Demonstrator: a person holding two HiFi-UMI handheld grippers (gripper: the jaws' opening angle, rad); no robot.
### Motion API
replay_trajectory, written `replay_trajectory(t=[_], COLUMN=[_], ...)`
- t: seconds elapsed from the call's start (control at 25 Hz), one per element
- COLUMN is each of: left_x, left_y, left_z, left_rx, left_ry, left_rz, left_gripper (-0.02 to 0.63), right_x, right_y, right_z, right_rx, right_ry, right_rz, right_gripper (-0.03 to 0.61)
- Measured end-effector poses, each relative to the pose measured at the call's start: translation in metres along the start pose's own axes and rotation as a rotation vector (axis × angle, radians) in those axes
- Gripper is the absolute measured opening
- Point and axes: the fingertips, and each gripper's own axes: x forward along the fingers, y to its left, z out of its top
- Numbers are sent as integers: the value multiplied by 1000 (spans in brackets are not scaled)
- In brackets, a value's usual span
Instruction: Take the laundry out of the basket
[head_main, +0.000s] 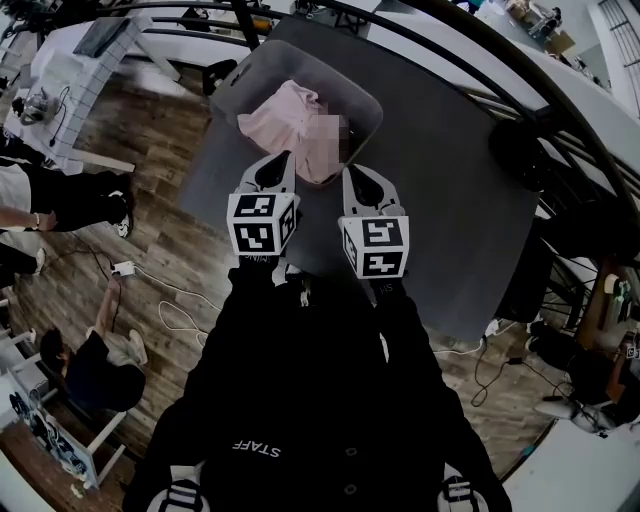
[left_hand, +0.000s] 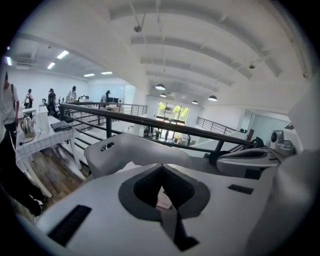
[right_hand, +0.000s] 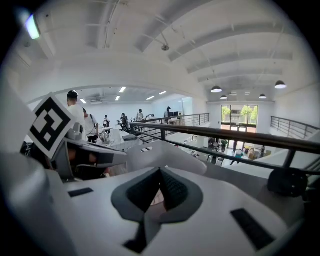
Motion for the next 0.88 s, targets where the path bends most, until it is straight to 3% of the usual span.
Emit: replay_trajectory(t=[0.64, 0.88], left_x=[83, 106], left_y=[33, 42], left_z=[24, 24], left_rx=[96, 171], left_ry=[120, 200], left_rz=[-44, -114], left_gripper=[2, 2], right_x=[89, 106], right_y=[-32, -27], right_z=[10, 13], right_rx=[52, 60], right_ry=[84, 87], right_rz=[52, 62], right_gripper=[15, 15])
